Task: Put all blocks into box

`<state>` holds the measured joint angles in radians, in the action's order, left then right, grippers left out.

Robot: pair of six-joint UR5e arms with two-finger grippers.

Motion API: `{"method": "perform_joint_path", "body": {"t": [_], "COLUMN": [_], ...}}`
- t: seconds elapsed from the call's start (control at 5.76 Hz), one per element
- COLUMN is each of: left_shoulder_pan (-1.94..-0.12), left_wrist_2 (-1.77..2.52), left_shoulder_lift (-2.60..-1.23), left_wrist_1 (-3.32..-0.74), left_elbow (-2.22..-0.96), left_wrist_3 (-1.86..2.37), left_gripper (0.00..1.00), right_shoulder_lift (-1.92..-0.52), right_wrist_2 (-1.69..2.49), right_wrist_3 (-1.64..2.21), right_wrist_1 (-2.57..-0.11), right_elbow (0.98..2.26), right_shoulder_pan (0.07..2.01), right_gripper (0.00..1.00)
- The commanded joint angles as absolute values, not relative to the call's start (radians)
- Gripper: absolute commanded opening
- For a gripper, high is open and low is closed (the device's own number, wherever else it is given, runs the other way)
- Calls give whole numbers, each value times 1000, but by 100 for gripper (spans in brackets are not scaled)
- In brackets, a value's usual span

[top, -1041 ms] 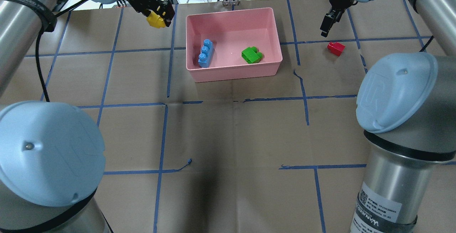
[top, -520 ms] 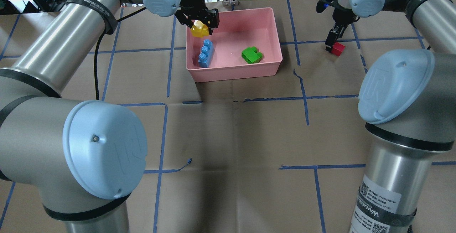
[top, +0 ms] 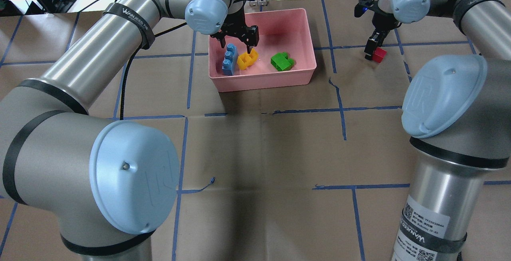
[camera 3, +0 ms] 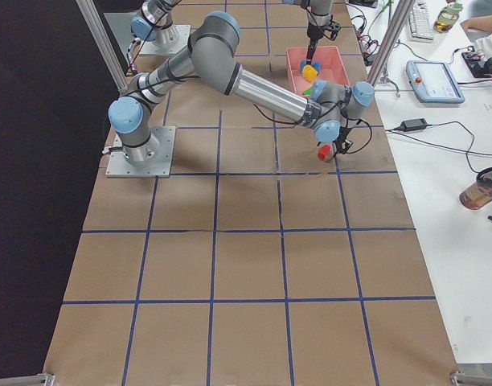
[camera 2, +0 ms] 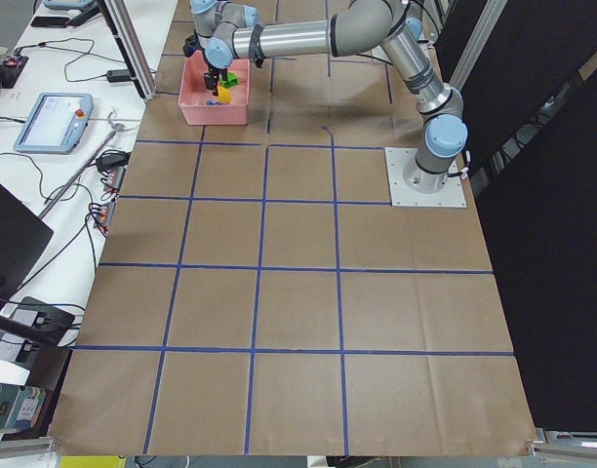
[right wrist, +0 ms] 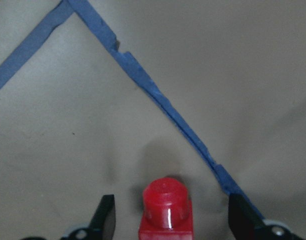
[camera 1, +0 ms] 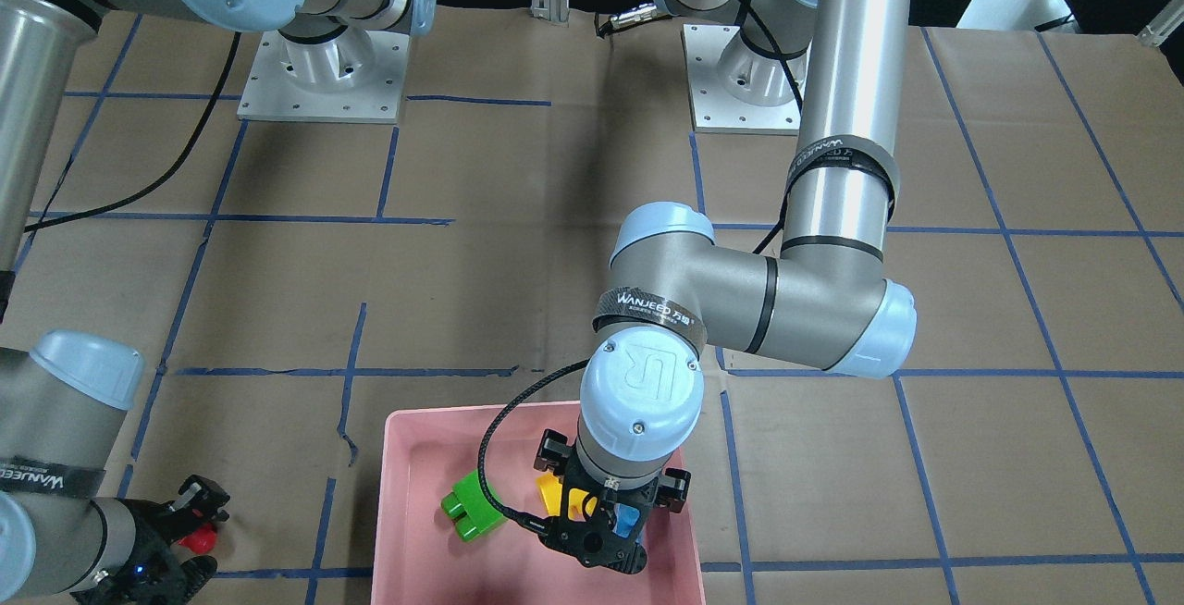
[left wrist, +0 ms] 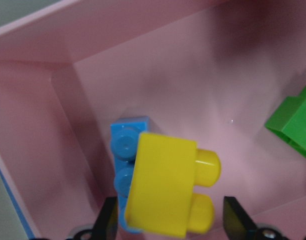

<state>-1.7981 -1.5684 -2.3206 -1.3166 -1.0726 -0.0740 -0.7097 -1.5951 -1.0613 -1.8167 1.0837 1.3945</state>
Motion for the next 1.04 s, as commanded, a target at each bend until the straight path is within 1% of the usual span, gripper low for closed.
{"method": "perform_joint_path", "body": {"t": [0.0, 0.17, 0.52, 0.69, 0.87], "left_shoulder_pan": [-1743, -1720, -1698, -1686, -1677], "left_wrist_2": [-1565, -1569, -1577, -1578, -1578], "left_shoulder_lift": [-2211, -2141, -2053, -1984, -1854], "left_wrist_1": [-1453, -1542, -1670, -1684, -1678], "left_elbow": [-1087, -1088, -1092, -1139, -1252], "left_wrist_3": [-80, -90, -91, -91, -91], "left_gripper": [99, 99, 99, 99, 99], "right_shoulder_lift": [-710, -719, -771, -814, -859], "right_wrist_2": [-1597, -1597, -1589, -1585, -1583], "right_wrist_3": [-1063, -1058, -943, -854, -704], "right_wrist_1": [-1818, -1818, -1800, -1792, -1754], "right_elbow": [1078, 1068, 1017, 1014, 1012], "right_shoulder_pan": [1394, 1394, 1404, 1426, 1481], "right_gripper": [23, 17, 15, 15, 15]}}
